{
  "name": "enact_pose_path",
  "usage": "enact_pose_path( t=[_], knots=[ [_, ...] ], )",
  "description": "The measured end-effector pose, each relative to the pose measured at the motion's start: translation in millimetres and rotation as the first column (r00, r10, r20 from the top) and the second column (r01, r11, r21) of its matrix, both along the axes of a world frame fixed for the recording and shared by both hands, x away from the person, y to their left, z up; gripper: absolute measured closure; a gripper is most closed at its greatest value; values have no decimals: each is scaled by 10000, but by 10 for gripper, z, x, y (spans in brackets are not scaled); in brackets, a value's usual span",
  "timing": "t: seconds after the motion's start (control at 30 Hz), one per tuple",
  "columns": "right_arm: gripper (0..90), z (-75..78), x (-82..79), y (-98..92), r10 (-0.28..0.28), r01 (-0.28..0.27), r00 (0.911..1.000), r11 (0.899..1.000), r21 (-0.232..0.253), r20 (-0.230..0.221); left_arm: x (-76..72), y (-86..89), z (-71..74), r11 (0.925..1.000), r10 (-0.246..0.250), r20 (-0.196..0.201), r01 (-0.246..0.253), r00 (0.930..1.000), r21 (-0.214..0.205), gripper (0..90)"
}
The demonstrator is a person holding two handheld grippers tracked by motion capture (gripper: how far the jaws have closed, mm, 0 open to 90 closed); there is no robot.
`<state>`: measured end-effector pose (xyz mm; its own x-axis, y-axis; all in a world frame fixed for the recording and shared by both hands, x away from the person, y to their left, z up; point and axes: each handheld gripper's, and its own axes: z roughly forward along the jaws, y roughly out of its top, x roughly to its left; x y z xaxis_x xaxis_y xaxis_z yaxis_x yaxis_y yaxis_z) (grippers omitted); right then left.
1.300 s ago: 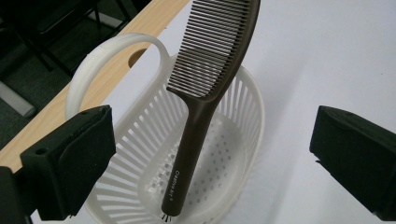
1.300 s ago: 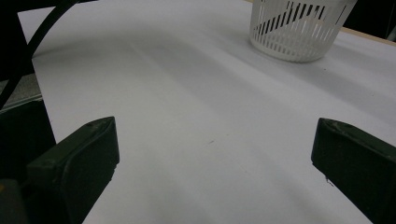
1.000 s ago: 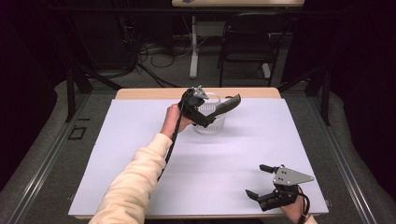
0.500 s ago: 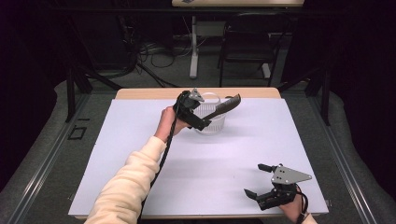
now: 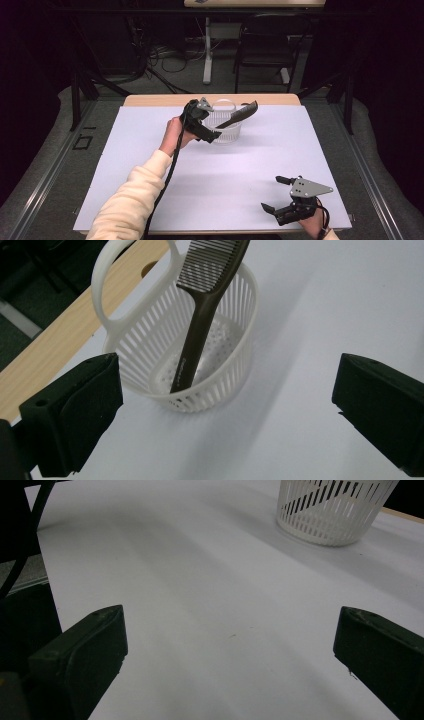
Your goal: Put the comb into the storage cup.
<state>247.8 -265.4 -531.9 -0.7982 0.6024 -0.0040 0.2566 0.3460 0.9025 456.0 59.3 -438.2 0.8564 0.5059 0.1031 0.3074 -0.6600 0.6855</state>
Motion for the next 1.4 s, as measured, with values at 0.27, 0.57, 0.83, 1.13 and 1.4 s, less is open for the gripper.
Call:
enact_pose_path(
  t=[0.27,0.57,0.83,1.13,1.4],
  knots=[
    [5,0,-4,19,3,-3,10000,10000,-44,-19,-133,155,-2,9998,216,-125,-217,9997,-26,0],
    [4,-6,2,14,-11,11,10000,10000,-25,21,-287,320,14,9991,417,-121,-416,9991,85,0],
    [4,-3,1,14,-20,19,10000,10000,-48,-10,-416,441,6,9985,545,-109,-544,9985,107,0],
    [4,-5,0,16,-16,16,10000,10000,-16,-7,-580,588,-39,9969,789,-121,-790,9968,-61,0],
    [4,-3,-2,15,-16,16,10000,10000,-57,-67,-720,726,-89,9947,1022,-64,-1022,9947,-99,0]
  ],
)
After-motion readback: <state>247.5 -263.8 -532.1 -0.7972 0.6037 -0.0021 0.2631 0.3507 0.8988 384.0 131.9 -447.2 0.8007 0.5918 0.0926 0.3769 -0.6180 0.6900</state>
